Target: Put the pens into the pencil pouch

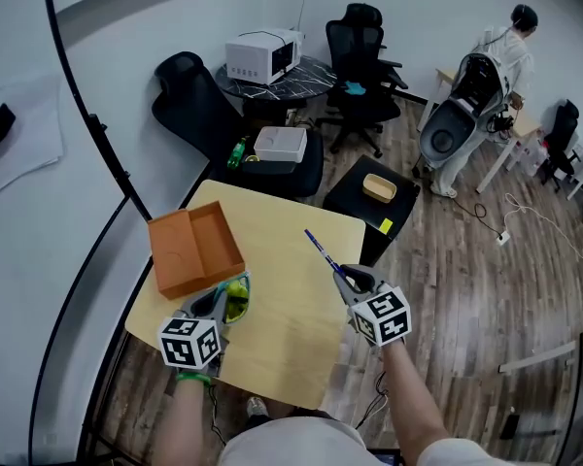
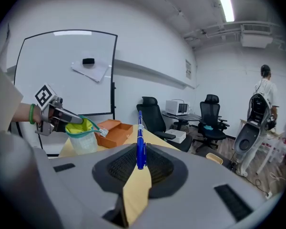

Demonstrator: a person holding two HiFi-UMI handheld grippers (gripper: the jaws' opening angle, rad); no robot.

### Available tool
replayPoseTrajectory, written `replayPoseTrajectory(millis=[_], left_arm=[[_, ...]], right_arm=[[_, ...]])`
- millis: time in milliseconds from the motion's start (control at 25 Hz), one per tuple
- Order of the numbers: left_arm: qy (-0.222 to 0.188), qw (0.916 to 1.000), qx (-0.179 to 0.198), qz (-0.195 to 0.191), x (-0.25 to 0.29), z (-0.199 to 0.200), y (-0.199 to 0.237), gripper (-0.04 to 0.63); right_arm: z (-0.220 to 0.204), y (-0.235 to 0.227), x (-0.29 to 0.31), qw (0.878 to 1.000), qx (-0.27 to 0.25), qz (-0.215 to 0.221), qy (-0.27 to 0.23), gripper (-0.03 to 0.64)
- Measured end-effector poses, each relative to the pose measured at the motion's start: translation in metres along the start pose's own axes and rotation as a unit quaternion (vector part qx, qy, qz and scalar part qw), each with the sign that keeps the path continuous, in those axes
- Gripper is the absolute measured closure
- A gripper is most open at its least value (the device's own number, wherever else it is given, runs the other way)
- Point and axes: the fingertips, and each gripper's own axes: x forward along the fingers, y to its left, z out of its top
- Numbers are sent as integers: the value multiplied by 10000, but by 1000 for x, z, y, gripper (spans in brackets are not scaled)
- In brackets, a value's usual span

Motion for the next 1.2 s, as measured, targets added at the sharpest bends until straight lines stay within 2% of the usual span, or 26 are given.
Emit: replayPoseTrajectory(millis=[240, 400, 760, 1200], left_arm=[[-22, 10000, 34, -38, -10, -5, -3, 569], [15, 10000, 59, -74, -13, -12, -8, 569], [89, 9997, 178, -137, -12, -20, -23, 569], [424, 9948, 811, -450, -2, -46, -66, 569]], right_arm=[[15, 45, -26, 9992, -192, 305, -146, 557], [12, 85, -33, 9962, -373, 791, 28, 557], [-22, 159, -30, 9779, -871, 1708, 833, 557], [-69, 177, -28, 9528, -1180, 1905, 2047, 557]])
